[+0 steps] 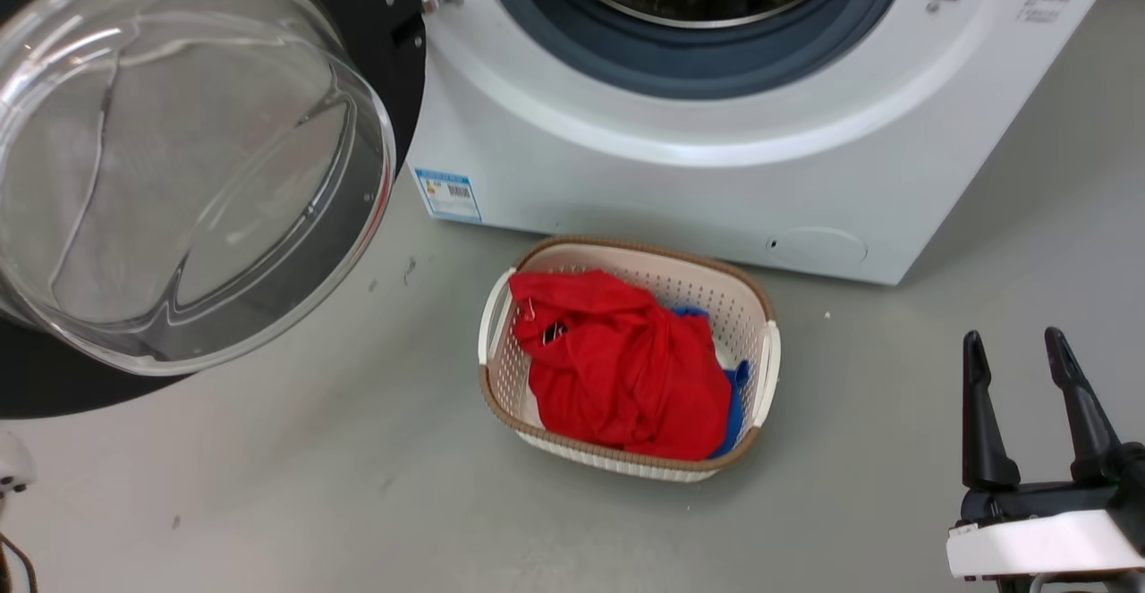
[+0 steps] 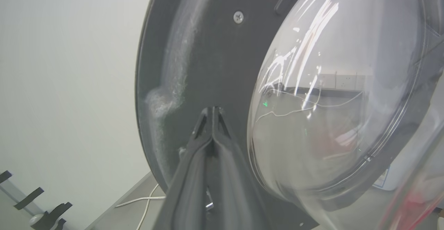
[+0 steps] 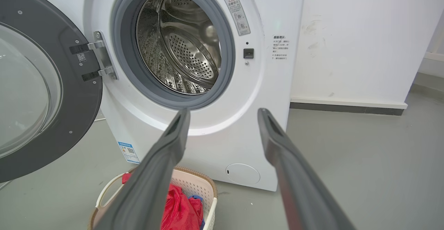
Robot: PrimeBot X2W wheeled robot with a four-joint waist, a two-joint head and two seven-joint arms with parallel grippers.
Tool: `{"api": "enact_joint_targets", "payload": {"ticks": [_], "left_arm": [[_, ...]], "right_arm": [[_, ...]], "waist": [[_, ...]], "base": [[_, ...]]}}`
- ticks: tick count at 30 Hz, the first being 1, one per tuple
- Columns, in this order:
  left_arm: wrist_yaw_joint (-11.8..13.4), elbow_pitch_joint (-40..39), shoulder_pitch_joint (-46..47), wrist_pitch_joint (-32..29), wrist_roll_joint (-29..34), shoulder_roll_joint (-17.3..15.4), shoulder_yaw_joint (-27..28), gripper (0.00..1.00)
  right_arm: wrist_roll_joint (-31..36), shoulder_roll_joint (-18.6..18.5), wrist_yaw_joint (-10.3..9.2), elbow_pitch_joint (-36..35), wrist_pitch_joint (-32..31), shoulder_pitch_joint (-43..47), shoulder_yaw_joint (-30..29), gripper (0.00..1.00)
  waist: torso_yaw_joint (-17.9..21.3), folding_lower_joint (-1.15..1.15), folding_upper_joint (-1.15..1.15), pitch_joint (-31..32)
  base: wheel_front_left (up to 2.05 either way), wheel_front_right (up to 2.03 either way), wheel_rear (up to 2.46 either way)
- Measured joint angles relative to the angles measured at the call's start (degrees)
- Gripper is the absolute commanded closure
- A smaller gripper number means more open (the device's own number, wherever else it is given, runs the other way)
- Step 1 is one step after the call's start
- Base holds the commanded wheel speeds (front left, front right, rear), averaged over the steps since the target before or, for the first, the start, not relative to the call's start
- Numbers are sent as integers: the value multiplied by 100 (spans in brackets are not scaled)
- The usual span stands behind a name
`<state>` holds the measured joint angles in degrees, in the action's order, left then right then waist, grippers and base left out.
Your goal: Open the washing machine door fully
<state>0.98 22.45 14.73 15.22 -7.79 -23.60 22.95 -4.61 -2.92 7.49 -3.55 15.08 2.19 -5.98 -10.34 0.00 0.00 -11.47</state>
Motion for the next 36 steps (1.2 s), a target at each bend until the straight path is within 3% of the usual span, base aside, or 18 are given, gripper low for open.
{"api": "enact_joint_targets", "payload": {"ticks": [7,16,32,33,34,35,36], "left_arm": [[-203,-980,-416,0,252,495,-81,100],[-270,-2185,-972,0,789,1270,-1029,100],[-350,-2325,-1693,0,820,1816,-2023,100],[-352,-2319,-1734,0,769,1840,-2053,87],[-352,-2304,-1766,0,753,1856,-2080,24],[-350,-2298,-1803,0,776,1859,-2117,0],[-349,-2295,-1840,0,772,1866,-2158,0]], "right_arm": [[-35,0,1,-23,0,137,-55,0],[-51,0,1,-124,0,315,-69,0],[-156,0,0,-109,1,733,-81,0],[-182,0,0,-85,0,755,-76,0],[-207,0,0,-71,0,774,-70,0],[-225,0,0,-59,0,799,-70,0],[-250,0,0,-38,0,830,-66,0]], "waist": [[51,0,0,436],[217,-1,0,846],[688,-1,0,1201],[708,-1,0,1215],[721,-1,0,1228],[730,0,0,1242],[737,-1,0,1254]], "base": [[0,0,0],[0,0,0],[0,0,0],[0,0,0],[0,0,0],[0,0,0],[0,0,0]]}}
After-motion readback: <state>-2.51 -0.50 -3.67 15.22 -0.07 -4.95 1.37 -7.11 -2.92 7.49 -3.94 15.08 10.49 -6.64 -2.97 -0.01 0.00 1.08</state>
